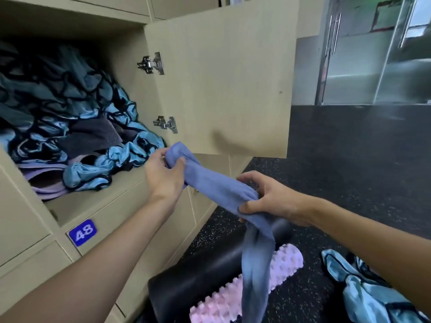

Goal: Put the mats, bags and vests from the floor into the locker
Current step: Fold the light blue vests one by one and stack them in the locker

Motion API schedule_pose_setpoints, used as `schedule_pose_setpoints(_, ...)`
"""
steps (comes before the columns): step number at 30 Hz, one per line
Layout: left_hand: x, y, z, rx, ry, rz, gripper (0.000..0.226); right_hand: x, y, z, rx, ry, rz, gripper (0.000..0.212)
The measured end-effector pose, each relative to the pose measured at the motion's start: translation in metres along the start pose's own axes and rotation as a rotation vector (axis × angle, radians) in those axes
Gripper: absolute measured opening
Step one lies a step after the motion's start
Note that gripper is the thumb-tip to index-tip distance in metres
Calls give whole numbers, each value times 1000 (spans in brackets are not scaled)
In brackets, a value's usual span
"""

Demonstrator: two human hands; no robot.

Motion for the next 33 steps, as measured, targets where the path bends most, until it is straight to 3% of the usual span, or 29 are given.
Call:
schedule_pose_setpoints(2,-3,-12,-1,-45,52,86,16,-3,6,3,64,-56,15,53)
schedule_pose_setpoints(5,5,-14,-15,-258,98,117,19,-19,20,4,140,-220,-22,25)
schedule_pose_setpoints(8,6,-9,-34,-467,-169,-162,12,-37,40,4,132,-363,-94,13)
schedule_pose_setpoints(9,5,-9,-38,-532,-231,-213,20,-43,46,4,115,-390,-99,12)
schedule_pose_setpoints(11,1,-11,-42,-623,-243,-219,31,-53,56,3,78,-405,-78,24)
schedule_pose_setpoints(17,2,-29,-31,-481,-149,-265,35,-50,66,12,15,-182,-73,73)
schedule_pose_setpoints(19,7,-36,-24,-434,-82,-235,32,-49,68,13,-59,-115,-130,68)
schedule_pose_setpoints(22,4,-58,-2,-222,-49,-203,28,-50,68,12,-66,-112,-290,32)
schedule_pose_setpoints(23,0,-68,7,-143,-48,-192,26,-49,66,12,-51,-106,-294,29)
schedule_pose_setpoints(25,-8,-84,16,-45,-32,-122,25,-47,64,12,-45,-95,-213,41)
schedule_pose_setpoints(27,-11,-88,12,-49,5,9,29,-47,62,13,-18,-108,-90,56)
schedule_pose_setpoints(30,-3,-76,0,-162,29,65,37,-54,63,13,93,-207,63,41)
schedule_pose_setpoints(33,12,-54,-16,-322,-73,-44,18,-66,71,12,192,-332,45,34)
Point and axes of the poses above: each hand's wrist, its own z-axis towards the middle knuckle, its own y-axis out of the palm, x = y × z, the point moved 3 cm from there along z, towards the middle knuckle, and after that the axes turned 7 degrees about y, right-handed, at the moved point
